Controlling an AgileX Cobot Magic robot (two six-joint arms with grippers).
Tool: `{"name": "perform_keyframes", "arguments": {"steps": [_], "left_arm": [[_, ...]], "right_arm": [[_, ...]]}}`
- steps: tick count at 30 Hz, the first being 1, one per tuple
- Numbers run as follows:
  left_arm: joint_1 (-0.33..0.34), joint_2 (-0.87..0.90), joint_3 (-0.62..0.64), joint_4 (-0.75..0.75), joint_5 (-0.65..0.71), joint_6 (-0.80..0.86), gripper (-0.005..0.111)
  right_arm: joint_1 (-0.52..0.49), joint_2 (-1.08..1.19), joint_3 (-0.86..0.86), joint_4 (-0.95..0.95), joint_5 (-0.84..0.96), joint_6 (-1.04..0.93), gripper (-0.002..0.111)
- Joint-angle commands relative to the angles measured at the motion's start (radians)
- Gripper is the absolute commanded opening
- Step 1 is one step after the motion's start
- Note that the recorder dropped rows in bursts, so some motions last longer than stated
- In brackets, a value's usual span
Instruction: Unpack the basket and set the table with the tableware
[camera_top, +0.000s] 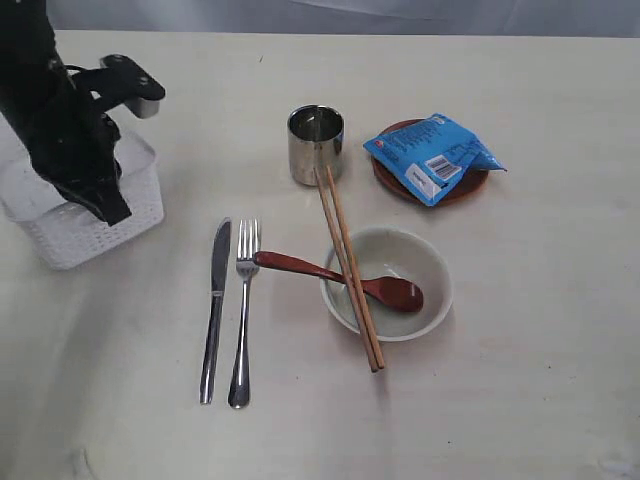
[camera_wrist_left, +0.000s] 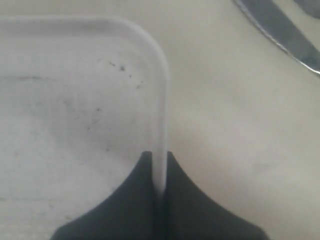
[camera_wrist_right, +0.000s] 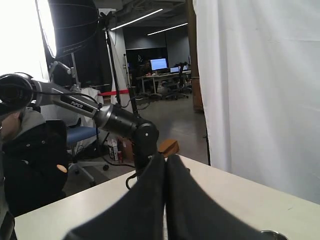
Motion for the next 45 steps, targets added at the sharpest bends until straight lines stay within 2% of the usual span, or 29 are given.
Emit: {"name": "perform_keyframes", "arguments": {"steps": [1, 7, 12, 17, 22, 31, 34, 39, 41, 45], "left_arm": [[-0.063, -0.043, 0.001, -0.019, 0.109, 0.205, 0.0], [-0.12, -0.11, 0.001, -0.019, 0.111, 0.37, 0.0], [-0.16, -0.14, 0.052, 0.007, 0.062, 0.626, 0.0], [-0.153, -0.143, 0.126, 0.097, -0.112, 0.471, 0.0], [-0.15, -0.143, 0.171, 0.178, -0.141, 0.453, 0.0], [-0.15, -0.143, 0.193, 0.18, -0.146, 0.408, 0.002], [-0.15, -0.143, 0.193, 0.19, -0.144, 0.405, 0.017], [-0.15, -0.145, 0.193, 0.218, -0.105, 0.4, 0.061], [-0.15, -0.153, 0.193, 0.227, -0.107, 0.356, 0.07], [-0.15, -0.212, 0.191, 0.24, -0.109, 0.296, 0.07]], "right_arm": [[0.0, -0.005, 0.002, -0.005, 0.003, 0.001, 0.0], [0.0, -0.005, 0.002, -0.005, 0.003, 0.001, 0.0], [0.0, -0.005, 0.002, -0.005, 0.003, 0.001, 0.0], [0.0, -0.005, 0.002, -0.005, 0.003, 0.001, 0.0], [0.0, -0.005, 0.002, -0.005, 0.003, 0.001, 0.0], [0.0, -0.005, 0.002, -0.005, 0.003, 0.001, 0.0], [0.0, -0.005, 0.002, -0.005, 0.003, 0.001, 0.0], [0.0, -0.005, 0.002, -0.005, 0.003, 0.001, 0.0], [0.0, -0.005, 0.002, -0.005, 0.003, 0.001, 0.0], [0.0, -0.005, 0.002, -0.005, 0.003, 0.001, 0.0]]}}
